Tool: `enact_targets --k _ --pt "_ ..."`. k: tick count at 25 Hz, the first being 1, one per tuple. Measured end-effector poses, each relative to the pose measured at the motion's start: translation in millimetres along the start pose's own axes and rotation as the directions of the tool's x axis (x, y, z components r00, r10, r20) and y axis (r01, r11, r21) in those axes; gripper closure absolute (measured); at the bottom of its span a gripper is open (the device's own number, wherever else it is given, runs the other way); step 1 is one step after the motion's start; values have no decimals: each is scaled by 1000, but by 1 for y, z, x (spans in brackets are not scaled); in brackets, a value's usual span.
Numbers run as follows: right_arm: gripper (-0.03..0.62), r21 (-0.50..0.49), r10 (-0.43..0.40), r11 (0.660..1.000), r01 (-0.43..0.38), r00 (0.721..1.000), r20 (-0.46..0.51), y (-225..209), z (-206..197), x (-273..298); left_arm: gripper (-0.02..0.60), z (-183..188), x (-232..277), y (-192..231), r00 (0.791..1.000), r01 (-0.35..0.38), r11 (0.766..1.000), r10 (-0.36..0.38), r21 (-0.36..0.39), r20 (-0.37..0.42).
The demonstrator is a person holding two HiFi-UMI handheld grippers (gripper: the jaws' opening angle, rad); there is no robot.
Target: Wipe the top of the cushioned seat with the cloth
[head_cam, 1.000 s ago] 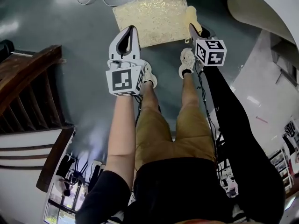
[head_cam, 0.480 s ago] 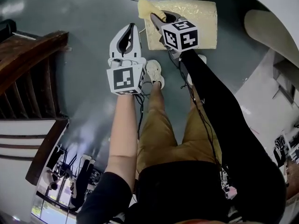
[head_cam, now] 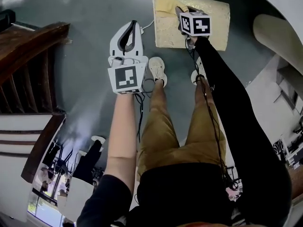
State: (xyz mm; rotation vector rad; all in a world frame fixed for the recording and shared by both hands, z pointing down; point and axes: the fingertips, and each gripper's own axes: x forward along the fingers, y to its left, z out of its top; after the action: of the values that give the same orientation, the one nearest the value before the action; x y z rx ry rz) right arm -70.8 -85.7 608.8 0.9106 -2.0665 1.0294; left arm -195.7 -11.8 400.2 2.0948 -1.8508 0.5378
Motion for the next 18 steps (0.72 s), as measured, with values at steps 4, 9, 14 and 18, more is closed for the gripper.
enact_targets --k 4,9,14,18 --pt "533 34 -71 997 71 997 8 -54 -2 -26 574 6 11 -21 1000 11 1000 -11 3 4" --pt "533 99 -180 979 176 983 26 -134 -7 -64 574 16 28 -59 999 47 999 -47 6 20" --pt "533 115 -266 958 261 963 29 -192 -12 -98 574 22 37 -89 997 80 997 -80 13 17" --pt "533 103 -356 930 352 934 22 -239 -18 -126 574 22 44 -112 996 90 996 -90 26 1"
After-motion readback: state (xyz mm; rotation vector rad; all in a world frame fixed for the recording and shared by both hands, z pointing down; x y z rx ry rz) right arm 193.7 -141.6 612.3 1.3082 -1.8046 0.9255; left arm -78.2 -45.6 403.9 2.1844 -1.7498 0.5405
